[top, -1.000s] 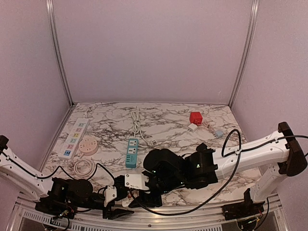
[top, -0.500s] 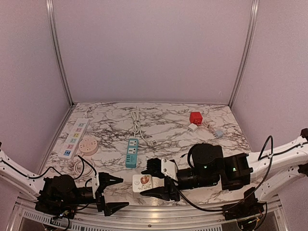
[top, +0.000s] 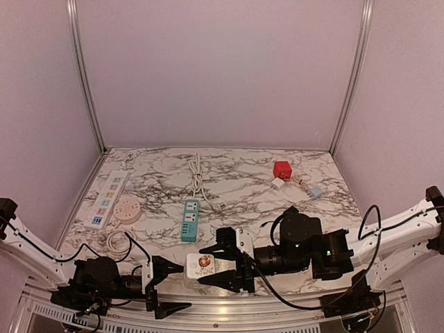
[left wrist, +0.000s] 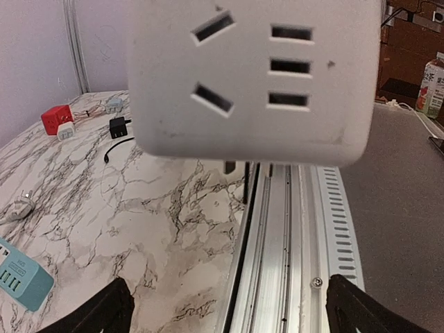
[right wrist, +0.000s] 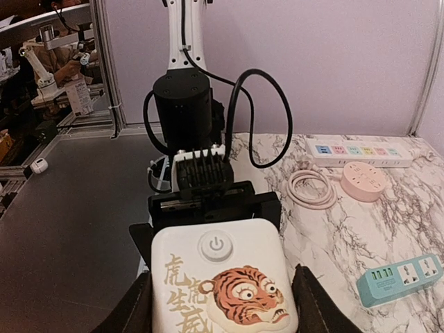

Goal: Insert the plug
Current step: Pass from the right arm to the left

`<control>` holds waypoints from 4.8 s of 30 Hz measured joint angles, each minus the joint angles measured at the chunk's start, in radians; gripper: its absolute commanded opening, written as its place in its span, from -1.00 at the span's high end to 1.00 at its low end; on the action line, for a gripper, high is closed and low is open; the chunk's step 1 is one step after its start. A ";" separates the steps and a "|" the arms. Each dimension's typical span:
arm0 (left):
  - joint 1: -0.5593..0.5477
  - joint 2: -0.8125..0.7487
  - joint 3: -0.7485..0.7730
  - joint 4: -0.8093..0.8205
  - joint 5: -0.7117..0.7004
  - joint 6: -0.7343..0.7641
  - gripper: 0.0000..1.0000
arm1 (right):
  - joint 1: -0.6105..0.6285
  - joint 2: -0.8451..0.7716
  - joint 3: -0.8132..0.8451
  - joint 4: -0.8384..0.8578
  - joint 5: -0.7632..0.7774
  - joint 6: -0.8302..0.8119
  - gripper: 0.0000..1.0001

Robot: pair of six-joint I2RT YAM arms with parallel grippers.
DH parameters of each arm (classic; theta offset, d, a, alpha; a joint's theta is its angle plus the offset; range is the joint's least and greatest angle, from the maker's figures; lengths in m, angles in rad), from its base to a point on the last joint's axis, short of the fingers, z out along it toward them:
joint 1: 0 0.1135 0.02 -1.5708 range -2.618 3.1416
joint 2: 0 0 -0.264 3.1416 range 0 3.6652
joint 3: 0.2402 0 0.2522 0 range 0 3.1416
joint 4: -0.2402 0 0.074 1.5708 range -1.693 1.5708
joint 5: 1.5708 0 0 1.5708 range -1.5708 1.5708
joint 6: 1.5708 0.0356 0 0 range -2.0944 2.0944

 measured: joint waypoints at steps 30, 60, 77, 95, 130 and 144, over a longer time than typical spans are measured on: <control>-0.008 0.044 -0.028 0.230 0.107 0.081 -0.98 | -0.006 0.021 -0.087 0.191 -0.168 0.051 1.00; -0.019 0.346 -0.015 0.587 0.126 0.034 -0.73 | -0.006 0.170 -0.109 0.344 -0.185 0.092 1.00; -0.020 0.370 -0.011 0.620 0.132 0.024 -0.61 | -0.007 0.189 -0.104 0.375 -0.186 0.102 1.00; -0.024 0.391 -0.014 0.626 0.119 0.021 -0.12 | -0.013 0.209 -0.091 0.362 -0.172 0.097 1.00; -0.028 0.402 -0.038 0.618 0.103 0.024 1.00 | -0.008 0.260 -0.029 0.293 -0.187 0.056 0.82; -0.029 0.402 -0.042 0.617 0.095 0.027 1.00 | -0.003 0.281 0.037 0.202 -0.217 0.030 -0.66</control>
